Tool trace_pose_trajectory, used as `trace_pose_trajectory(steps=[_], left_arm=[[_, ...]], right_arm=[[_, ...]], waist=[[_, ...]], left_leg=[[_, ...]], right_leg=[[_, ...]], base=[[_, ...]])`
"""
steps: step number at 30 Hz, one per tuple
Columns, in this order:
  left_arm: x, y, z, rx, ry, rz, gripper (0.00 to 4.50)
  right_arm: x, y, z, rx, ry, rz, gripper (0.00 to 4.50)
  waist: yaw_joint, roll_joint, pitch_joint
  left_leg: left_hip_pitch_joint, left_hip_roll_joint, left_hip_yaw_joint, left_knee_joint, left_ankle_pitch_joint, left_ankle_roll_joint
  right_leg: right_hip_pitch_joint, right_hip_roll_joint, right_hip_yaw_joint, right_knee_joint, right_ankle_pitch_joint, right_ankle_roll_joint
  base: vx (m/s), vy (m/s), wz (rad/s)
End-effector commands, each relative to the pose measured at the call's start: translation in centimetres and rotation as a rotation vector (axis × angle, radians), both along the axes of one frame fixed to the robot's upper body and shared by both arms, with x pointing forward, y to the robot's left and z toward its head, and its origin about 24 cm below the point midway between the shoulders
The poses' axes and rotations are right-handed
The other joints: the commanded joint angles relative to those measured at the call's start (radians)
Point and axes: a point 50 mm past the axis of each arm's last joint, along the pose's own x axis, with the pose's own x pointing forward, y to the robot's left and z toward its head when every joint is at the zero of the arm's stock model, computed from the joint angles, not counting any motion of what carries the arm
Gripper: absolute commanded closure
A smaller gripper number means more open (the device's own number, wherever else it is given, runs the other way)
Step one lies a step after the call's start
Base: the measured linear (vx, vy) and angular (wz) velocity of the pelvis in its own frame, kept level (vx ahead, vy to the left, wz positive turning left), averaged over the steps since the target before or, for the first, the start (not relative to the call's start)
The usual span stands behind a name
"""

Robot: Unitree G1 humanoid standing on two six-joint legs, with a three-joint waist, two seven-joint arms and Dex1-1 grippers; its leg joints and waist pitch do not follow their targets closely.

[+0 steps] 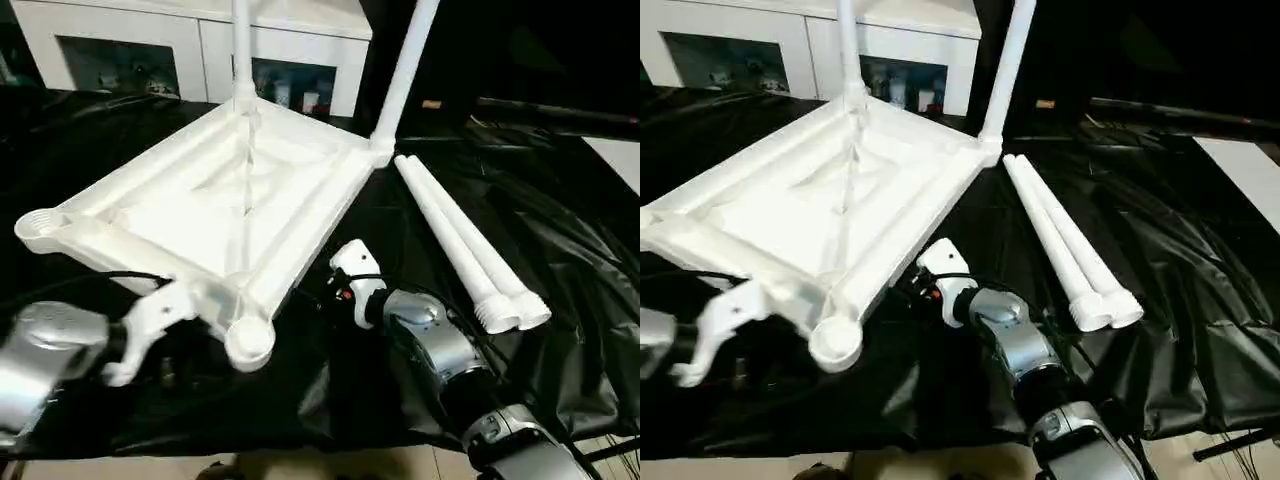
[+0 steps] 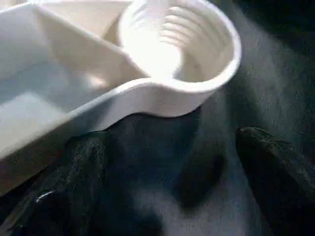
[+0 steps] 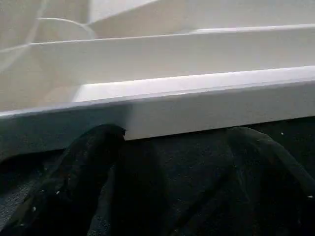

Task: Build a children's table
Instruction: Rotate table base

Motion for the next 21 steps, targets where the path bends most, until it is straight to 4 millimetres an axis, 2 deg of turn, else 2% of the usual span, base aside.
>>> trace_pose_trajectory(steps=[1, 2, 3, 7, 8, 11, 15, 16, 19, 20, 21], left_arm=[[0.5, -2.0, 0.6, -0.038, -0.065, -0.079, 0.04], [0.8, -2.8, 0.8, -0.059, -0.091, -0.113, 0.04], [1.0, -3.3, 1.1, -0.081, -0.104, -0.128, 0.04], [1.3, -4.3, 1.9, -0.112, -0.125, -0.164, 0.04], [1.5, -4.0, 2.8, -0.091, -0.135, -0.183, 0.04], [1.6, -3.4, 3.6, -0.06, -0.143, -0.194, 0.04], [2.6, -1.6, 5.7, 0.061, -0.182, -0.236, 0.04], [3.1, -1.4, 6.2, 0.075, -0.195, -0.244, 0.04], [4.1, -1.4, 6.8, 0.084, -0.229, -0.252, 0.04], [4.9, -1.5, 6.8, 0.104, -0.26, -0.258, 0.04], [5.0, -1.5, 6.8, 0.108, -0.265, -0.261, 0.04]], right_arm=[[-0.4, 1.2, 0.7, 0.026, -0.034, 0.066, 0.58], [-0.5, 1.3, 0.7, 0.025, -0.038, 0.074, 0.58], [-0.6, 1.3, 0.7, 0.025, -0.044, 0.078, 0.58], [-0.6, 0.9, 1.3, 0.012, -0.082, 0.1, 0.58], [-0.6, -0.1, 2.1, 0.004, -0.117, 0.124, 0.58], [-0.8, -1.2, 2.9, -0.002, -0.14, 0.151, 0.58], [-1.7, -4.4, 4.7, -0.051, -0.17, 0.24, 0.58], [-2.1, -5.1, 5.0, -0.072, -0.166, 0.266, 0.58], [-2.6, -6.2, 5.3, -0.106, -0.156, 0.302, 0.58], [-2.9, -6.7, 5.5, -0.131, -0.145, 0.325, 0.58], [-3.0, -6.8, 5.5, -0.135, -0.143, 0.329, 0.58]], waist=[[-0.006, 0.032, -0.056], [-0.007, 0.032, -0.058], [-0.005, 0.034, -0.058], [-0.006, 0.032, -0.06], [-0.005, 0.028, -0.06], [-0.003, 0.027, -0.062], [0.0, 0.031, -0.058], [0.005, 0.031, -0.059], [0.008, 0.032, -0.059], [0.007, 0.031, -0.062], [0.01, 0.034, -0.064]], left_leg=[[0.019, 0.043, -0.027, -0.078, -0.378, -0.049], [0.014, 0.043, -0.028, -0.079, -0.369, -0.047], [0.014, 0.043, -0.028, -0.079, -0.366, -0.047], [0.013, 0.041, -0.026, -0.076, -0.346, -0.044], [0.011, 0.041, -0.026, -0.076, -0.33, -0.04], [0.008, 0.041, -0.024, -0.074, -0.301, -0.027], [0.012, 0.04, -0.024, -0.074, -0.305, -0.02], [0.017, 0.04, -0.021, -0.071, -0.306, -0.017], [0.015, 0.04, -0.024, -0.072, -0.33, -0.029], [0.013, 0.039, -0.025, -0.071, -0.325, -0.032], [0.014, 0.039, -0.025, -0.07, -0.322, -0.031]], right_leg=[[0.023, -0.065, 0.058, -0.08, -0.394, -0.145], [0.029, -0.066, 0.057, -0.079, -0.382, -0.148], [0.028, -0.067, 0.057, -0.079, -0.376, -0.149], [0.031, -0.065, 0.057, -0.075, -0.355, -0.153], [0.034, -0.063, 0.056, -0.074, -0.345, -0.149], [0.037, -0.061, 0.056, -0.069, -0.307, -0.149], [0.035, -0.056, 0.054, -0.073, -0.327, -0.139], [0.033, -0.055, 0.055, -0.073, -0.32, -0.136], [0.035, -0.06, 0.054, -0.077, -0.354, -0.14], [0.037, -0.062, 0.054, -0.076, -0.34, -0.144], [0.038, -0.061, 0.054, -0.076, -0.334, -0.144]], base=[[0.0, 0.0, 0.0], [0.0, 0.0, 0.0], [0.0, 0.0, 0.0], [0.0, 0.0, 0.0], [0.0, 0.0, 0.0], [0.0, 0.0, 0.0], [0.0, 0.0, 0.0], [0.0, 0.0, 0.0], [0.0, 0.0, 0.0], [0.0, 0.0, 0.0], [0.0, 0.0, 0.0]])
